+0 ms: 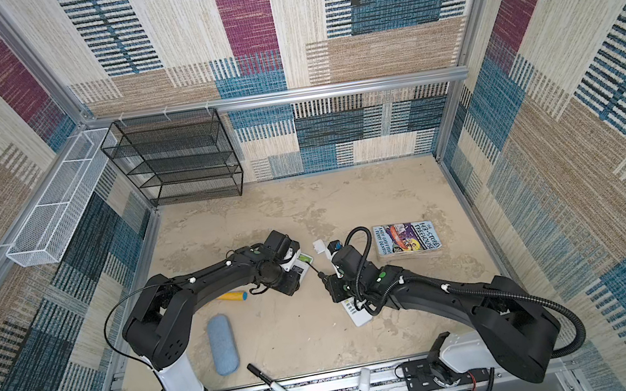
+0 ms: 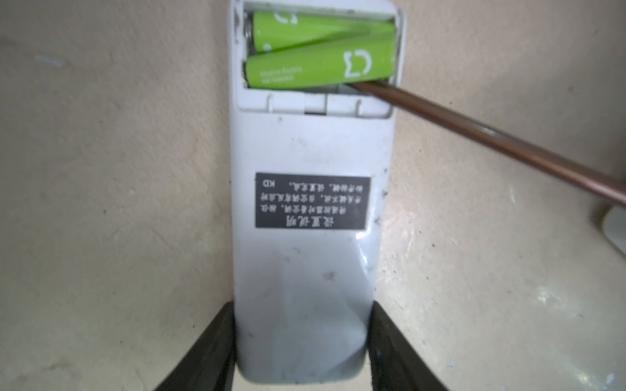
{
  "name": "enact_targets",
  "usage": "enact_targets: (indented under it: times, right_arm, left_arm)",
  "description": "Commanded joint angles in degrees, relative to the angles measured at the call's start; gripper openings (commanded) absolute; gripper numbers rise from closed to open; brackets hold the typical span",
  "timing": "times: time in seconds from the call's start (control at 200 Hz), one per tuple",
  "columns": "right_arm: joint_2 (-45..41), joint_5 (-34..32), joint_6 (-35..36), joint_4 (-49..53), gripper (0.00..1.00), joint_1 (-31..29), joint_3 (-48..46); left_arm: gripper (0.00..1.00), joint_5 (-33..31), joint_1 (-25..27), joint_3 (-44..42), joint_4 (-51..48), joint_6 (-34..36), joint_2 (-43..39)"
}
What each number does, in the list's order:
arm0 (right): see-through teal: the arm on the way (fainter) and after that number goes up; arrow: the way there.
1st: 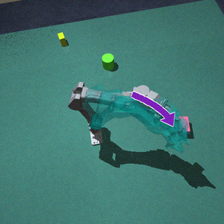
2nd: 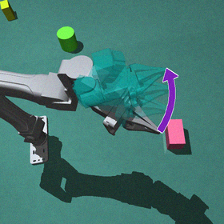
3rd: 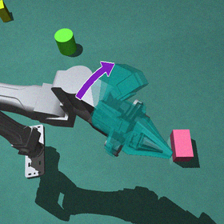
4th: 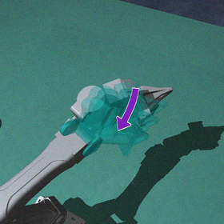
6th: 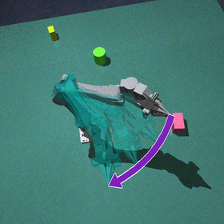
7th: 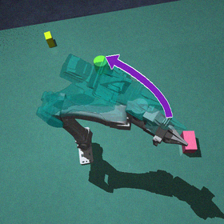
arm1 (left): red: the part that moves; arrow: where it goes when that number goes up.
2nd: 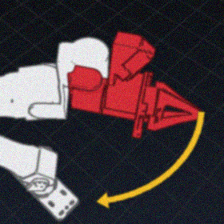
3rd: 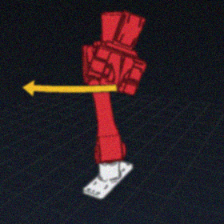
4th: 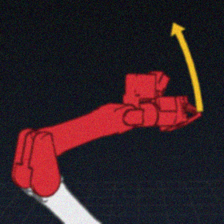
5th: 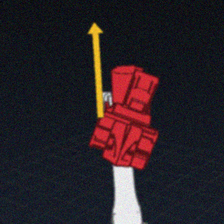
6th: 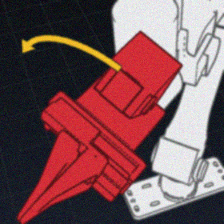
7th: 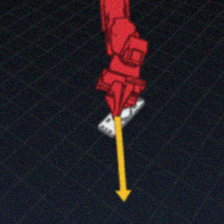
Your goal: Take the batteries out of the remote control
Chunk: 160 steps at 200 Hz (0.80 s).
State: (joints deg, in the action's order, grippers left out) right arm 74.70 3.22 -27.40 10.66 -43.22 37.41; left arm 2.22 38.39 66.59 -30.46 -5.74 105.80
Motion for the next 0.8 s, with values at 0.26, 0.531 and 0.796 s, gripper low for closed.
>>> enact_targets:
  times: [0.26,0.531,0.796]
  right_arm:
    - [-1.9,0.2,-1.2,-3.1,0.0,0.0,-1.3]
    - [-3.6,3.1,-1.6,-4.1,0.0,-0.1,-3.5]
    - [-5.4,3.7,-3.3,-5.9,0.0,-0.1,-5.9]
  left_arm:
    - [0.52,0.9,1.2,-0.1,-10.4,-1.6,1.0]
    - [0.52,1.3,2.5,0.3,-11.6,-1.7,0.4]
    - [0.52,1.8,4.0,0.6,-12.9,-1.3,0.5]
